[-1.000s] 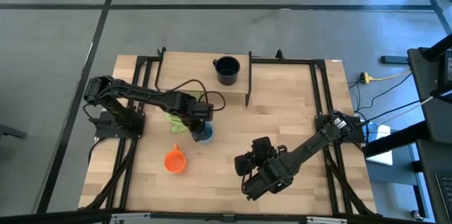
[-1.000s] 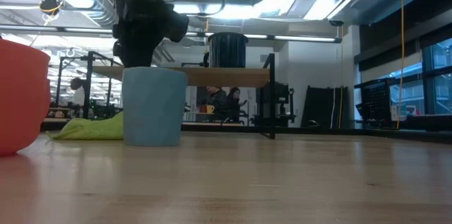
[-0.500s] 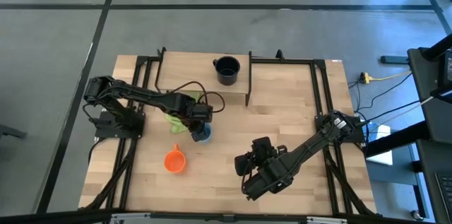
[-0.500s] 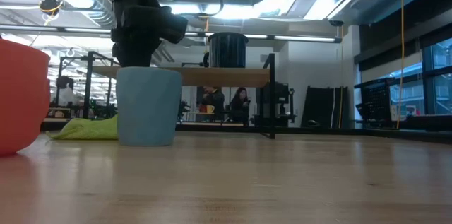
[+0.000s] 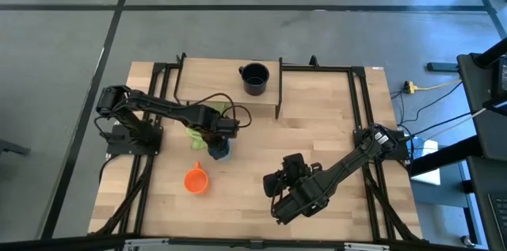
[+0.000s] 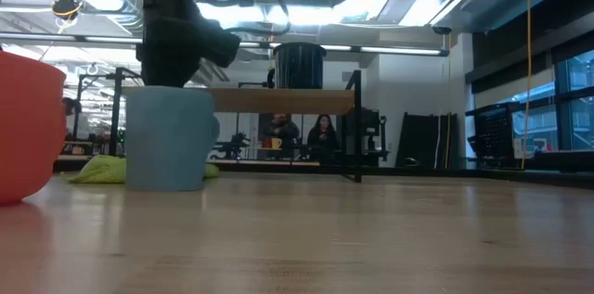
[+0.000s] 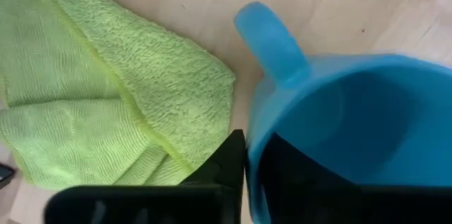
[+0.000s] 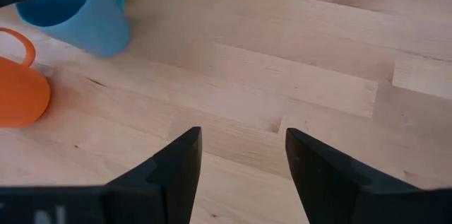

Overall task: Stack small to large cups/mugs on shelf
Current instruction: Put the blue mug on the shelf

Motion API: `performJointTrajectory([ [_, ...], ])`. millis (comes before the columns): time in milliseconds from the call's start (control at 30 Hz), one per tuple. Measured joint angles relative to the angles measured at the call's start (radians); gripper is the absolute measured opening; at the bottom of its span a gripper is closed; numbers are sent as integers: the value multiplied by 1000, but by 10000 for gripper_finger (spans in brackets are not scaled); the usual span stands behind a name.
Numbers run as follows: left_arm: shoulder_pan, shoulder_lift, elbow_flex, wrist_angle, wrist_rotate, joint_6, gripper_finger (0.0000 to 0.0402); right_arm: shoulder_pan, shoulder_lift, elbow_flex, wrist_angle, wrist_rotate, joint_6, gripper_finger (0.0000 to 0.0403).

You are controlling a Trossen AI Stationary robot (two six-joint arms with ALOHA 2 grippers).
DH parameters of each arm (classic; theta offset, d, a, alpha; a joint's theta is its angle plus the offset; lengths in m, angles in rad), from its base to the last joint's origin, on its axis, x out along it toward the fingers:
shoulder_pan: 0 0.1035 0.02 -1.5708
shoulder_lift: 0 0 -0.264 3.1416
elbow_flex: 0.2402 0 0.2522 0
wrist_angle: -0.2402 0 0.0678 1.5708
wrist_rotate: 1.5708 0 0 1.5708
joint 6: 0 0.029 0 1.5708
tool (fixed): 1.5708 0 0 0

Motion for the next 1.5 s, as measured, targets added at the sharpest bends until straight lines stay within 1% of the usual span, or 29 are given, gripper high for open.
performJointTrajectory([
  [67, 0, 0, 0, 1, 1, -1, 18, 0, 0, 0, 0, 0, 0, 207],
  [233, 0, 0, 0, 1, 21, -1, 17, 0, 0, 0, 0, 0, -1, 207],
  [333, 0, -2, 1, -1, 53, -1, 17, 0, 0, 0, 0, 0, -3, 207],
  [433, 0, -19, 22, -36, 75, 3, 17, 0, 0, 0, 0, 0, -3, 207],
  [533, 0, -53, 82, -77, 68, 7, 17, 0, 0, 0, 0, 0, -13, 207],
  [667, 12, -90, 197, -175, 14, 23, 17, -5, 0, 0, 0, 0, -23, 207],
  [767, 39, -101, 308, -277, -55, 38, 17, -7, 0, 0, 0, 1, -25, 207],
  [867, 77, -98, 406, -369, -108, 82, 17, -7, 0, 0, 0, 10, -25, 207],
  [933, 118, -98, 468, -400, -115, 123, 17, -7, 0, 0, 0, 11, -26, 207],
  [1000, 171, -92, 525, -437, -120, 158, 17, -7, 0, 0, 0, 17, -26, 207],
  [1067, 236, -84, 575, -483, -149, 194, 17, -7, 0, 0, 0, 21, -25, 207],
  [1133, 302, -83, 610, -490, -151, 230, 17, -7, 0, 0, 0, 27, -24, 207],
  [1333, 460, -82, 625, -484, -116, 317, 17, -7, 0, 0, 0, 28, -23, 207],
  [1433, 503, -65, 628, -435, -91, 355, 17, -7, 0, 0, 0, 28, -24, 207],
  [1500, 526, -35, 653, -429, -80, 385, 17, -10, 0, 0, 0, 29, -24, 207],
])
